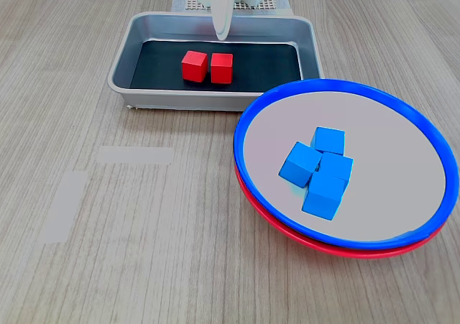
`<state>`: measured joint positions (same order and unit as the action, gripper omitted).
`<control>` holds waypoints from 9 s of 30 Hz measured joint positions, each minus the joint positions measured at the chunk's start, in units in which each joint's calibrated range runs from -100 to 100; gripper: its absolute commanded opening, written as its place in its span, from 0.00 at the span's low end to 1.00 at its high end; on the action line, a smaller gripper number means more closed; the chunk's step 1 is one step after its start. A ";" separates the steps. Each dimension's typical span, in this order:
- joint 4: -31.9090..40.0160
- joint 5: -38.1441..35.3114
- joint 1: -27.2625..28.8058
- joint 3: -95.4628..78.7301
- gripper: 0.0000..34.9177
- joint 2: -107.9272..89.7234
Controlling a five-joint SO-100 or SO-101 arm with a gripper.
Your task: Resolve any anomalies and move all blocks to matching dishes
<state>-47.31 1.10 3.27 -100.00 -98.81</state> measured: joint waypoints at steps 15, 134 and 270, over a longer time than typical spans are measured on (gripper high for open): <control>4.49 -10.31 -4.25 15.61 0.33 26.43; 9.46 -15.97 -14.87 72.96 0.00 94.20; -19.33 -6.94 5.75 63.52 0.01 95.65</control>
<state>-66.64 -5.84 9.03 -36.48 -3.15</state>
